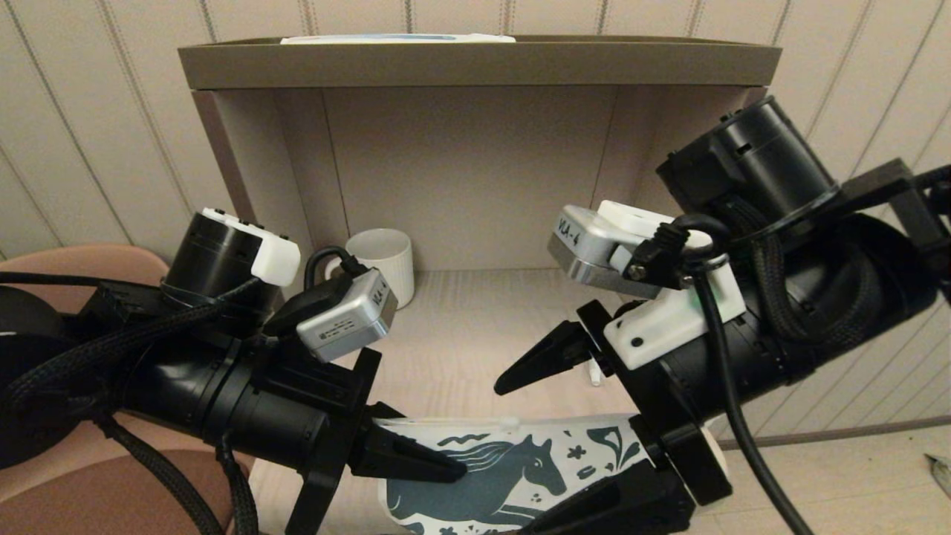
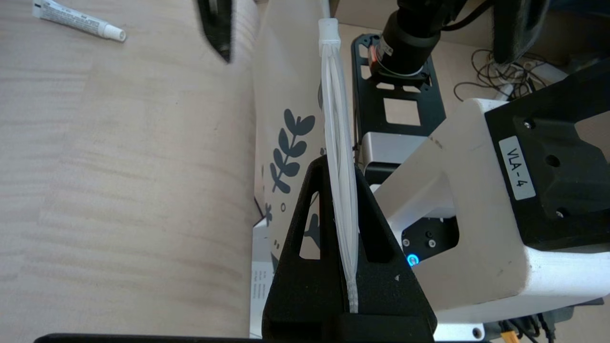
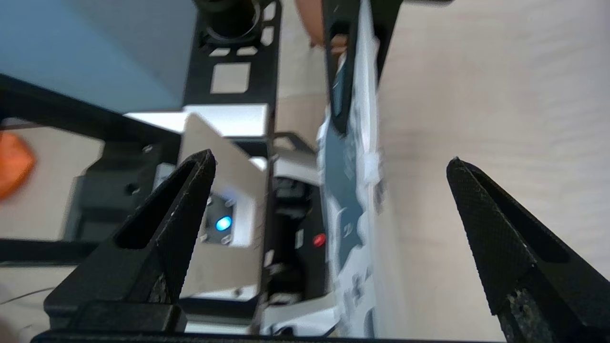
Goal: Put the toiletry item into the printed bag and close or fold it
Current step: Open the storage bag
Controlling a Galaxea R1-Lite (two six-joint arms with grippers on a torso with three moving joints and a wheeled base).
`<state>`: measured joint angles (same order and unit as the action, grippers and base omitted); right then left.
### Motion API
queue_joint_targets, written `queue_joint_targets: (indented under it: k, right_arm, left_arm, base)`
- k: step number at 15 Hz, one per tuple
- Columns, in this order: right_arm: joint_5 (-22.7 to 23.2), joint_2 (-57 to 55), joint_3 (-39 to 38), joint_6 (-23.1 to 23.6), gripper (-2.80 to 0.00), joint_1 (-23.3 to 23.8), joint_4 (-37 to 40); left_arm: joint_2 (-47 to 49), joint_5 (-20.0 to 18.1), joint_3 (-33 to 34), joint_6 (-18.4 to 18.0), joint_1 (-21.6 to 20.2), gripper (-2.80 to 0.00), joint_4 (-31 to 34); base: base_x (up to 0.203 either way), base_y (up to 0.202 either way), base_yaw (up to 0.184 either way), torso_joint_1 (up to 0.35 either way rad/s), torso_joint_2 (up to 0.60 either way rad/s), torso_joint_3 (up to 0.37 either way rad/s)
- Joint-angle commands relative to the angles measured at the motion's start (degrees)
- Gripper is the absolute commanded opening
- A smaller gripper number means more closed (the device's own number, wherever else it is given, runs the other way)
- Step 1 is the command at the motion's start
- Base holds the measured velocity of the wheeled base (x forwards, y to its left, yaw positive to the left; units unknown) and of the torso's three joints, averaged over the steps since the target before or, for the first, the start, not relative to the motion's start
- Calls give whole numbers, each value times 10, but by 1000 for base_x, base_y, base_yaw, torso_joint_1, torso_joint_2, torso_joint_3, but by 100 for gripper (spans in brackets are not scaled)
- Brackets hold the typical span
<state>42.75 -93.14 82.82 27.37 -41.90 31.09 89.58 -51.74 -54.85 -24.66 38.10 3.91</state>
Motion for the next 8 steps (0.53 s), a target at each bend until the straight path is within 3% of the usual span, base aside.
queue_joint_targets:
  k: [1, 8]
  right_arm:
    - [3, 1, -15, 2, 0, -1, -29]
    - [4, 2, -21, 1, 0, 1, -28]
  left_arm:
    - [0, -3, 0, -1, 0, -280, 0]
    - [2, -3, 0, -2, 0, -280, 0]
  base:
    - [0, 0, 0, 0, 0, 0]
    - [0, 0, 0, 0, 0, 0]
